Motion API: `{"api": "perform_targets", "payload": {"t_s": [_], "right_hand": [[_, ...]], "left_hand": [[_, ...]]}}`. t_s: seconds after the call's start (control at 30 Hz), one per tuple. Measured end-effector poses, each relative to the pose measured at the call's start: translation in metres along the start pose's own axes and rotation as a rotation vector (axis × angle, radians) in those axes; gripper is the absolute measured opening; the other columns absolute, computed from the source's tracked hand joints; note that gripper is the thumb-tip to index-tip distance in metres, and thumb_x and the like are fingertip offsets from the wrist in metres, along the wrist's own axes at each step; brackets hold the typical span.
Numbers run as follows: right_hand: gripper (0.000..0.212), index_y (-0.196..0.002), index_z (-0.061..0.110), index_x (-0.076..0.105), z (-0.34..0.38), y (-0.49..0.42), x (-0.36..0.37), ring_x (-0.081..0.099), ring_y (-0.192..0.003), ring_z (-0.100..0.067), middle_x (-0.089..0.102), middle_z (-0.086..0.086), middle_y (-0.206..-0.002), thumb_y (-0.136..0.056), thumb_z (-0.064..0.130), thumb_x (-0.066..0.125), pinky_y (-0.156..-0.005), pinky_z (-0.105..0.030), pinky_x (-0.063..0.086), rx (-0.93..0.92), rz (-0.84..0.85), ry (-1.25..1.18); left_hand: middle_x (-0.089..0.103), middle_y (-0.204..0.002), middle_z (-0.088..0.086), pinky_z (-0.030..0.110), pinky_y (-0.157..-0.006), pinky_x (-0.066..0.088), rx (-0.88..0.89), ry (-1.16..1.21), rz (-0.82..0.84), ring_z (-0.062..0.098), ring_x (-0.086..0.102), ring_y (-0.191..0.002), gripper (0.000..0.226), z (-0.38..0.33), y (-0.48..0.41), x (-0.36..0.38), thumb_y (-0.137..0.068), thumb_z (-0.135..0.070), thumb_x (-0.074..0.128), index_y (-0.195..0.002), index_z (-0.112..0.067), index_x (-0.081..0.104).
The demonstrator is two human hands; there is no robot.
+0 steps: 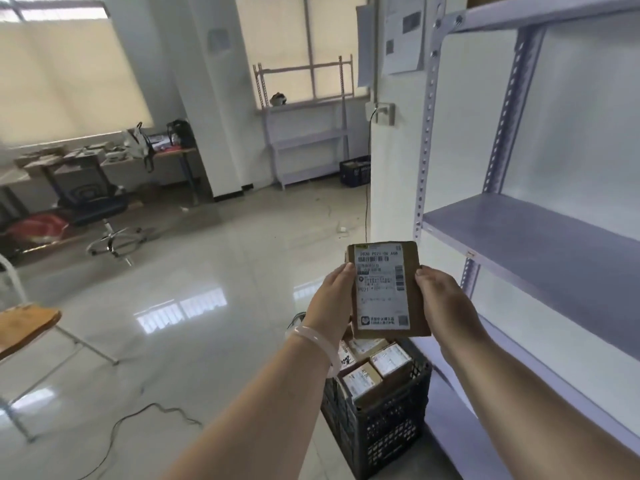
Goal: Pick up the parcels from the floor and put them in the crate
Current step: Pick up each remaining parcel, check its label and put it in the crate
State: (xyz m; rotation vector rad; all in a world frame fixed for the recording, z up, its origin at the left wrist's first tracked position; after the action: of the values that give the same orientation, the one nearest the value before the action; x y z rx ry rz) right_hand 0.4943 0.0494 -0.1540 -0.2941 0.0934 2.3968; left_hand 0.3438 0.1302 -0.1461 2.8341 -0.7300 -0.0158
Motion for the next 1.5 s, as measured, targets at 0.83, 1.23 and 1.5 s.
{"api": "perform_targets", "payload": {"t_s": [0.83, 1.23, 1.5], "right_hand": [[0.026, -0.119, 0.041, 0.057, -0.152, -0.156, 0.167, 0.058, -0.108, -0.007, 0.065, 0.015, -0.114, -0.1, 0.033, 0.042, -0.091, -0.034, 0.048, 0.413, -0.214, -0.021], [0.053, -0.147, 0.036, 0.034, -0.322, -0.167, 0.215, 0.052, -0.123, -0.018, 0.051, 0.005, -0.14, -0.095, 0.047, 0.045, -0.105, -0.046, 0.043, 0.939, -0.143, -0.042], [0.05, -0.148, 0.039, 0.029, -0.38, -0.216, 0.258, 0.026, -0.143, -0.019, 0.03, 0.005, -0.155, -0.099, 0.048, 0.035, -0.117, -0.041, 0.021, 1.055, -0.096, -0.022]], "left_hand": [[0.07, -0.098, 0.007, 0.042, -0.086, 0.051, -0.326, -0.262, 0.451, 0.028, 0.065, -0.095, 0.038, 0.11, -0.314, -0.05, -0.098, -0.047, 0.032, -0.087, -0.022, 0.058], [0.067, -0.082, -0.005, 0.032, -0.079, 0.06, -0.739, -0.436, 0.463, 0.012, 0.068, -0.071, 0.019, 0.267, -0.372, -0.056, -0.099, -0.04, 0.04, -0.116, -0.034, 0.043], [0.074, -0.093, 0.004, 0.045, -0.085, 0.058, -0.913, -0.365, 0.354, 0.023, 0.073, -0.085, 0.014, 0.338, -0.426, -0.087, -0.093, -0.037, 0.045, -0.102, -0.038, 0.056]]}}
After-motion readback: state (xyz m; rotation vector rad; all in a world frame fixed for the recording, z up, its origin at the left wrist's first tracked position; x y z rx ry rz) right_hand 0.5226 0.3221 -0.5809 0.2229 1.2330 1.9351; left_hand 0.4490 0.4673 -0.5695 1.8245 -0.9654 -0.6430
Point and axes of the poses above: each hand's wrist, its own y-axis away from the middle knuckle, its own x-axis out of the palm, z = x × y, the point moved 9 cm from there along -y, towards the middle knuckle
